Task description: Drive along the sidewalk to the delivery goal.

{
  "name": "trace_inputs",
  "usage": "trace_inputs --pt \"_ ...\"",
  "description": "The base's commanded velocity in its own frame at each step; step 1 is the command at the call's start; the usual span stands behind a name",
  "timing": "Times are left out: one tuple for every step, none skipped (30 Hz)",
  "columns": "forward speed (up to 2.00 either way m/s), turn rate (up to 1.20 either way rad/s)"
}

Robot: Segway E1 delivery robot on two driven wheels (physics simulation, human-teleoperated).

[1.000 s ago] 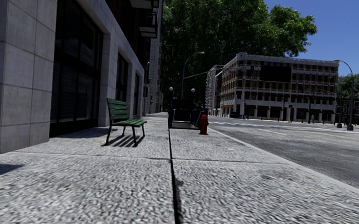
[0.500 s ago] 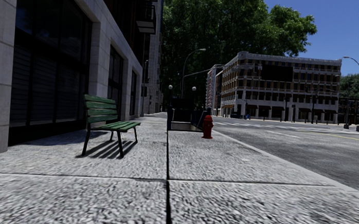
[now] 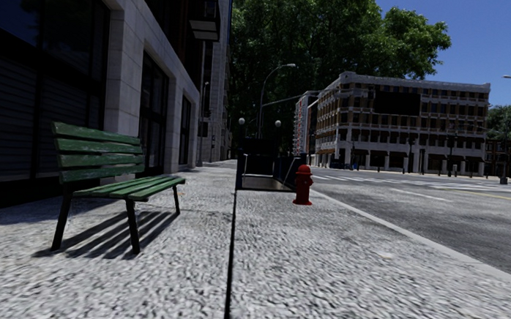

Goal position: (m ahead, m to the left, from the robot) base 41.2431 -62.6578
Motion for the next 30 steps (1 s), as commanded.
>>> trace_inputs --pt "2.0 0.0" --pt "2.0 0.0" --pt "2.0 0.0" --pt "2.0 0.0" --pt "2.0 0.0" --pt "2.0 0.0" --pt "2.0 0.0" --pt "2.0 0.0" --pt "2.0 0.0" --pt "2.0 0.0" --pt "2.0 0.0" --pt "2.0 0.0" --pt "2.0 0.0" --pt "2.0 0.01" --pt "2.0 0.07" --pt "2.0 0.08" --pt "2.0 0.08" --pt "2.0 0.09" --pt "2.0 0.09" --pt "2.0 0.09" --pt "2.0 0.09" --pt "2.0 0.09" --pt "2.0 0.09" --pt "2.0 0.09" --pt "2.0 0.09" --pt "2.0 0.09" --pt "2.0 0.09" --pt "2.0 0.1" --pt "2.0 0.1" --pt "2.0 0.12"
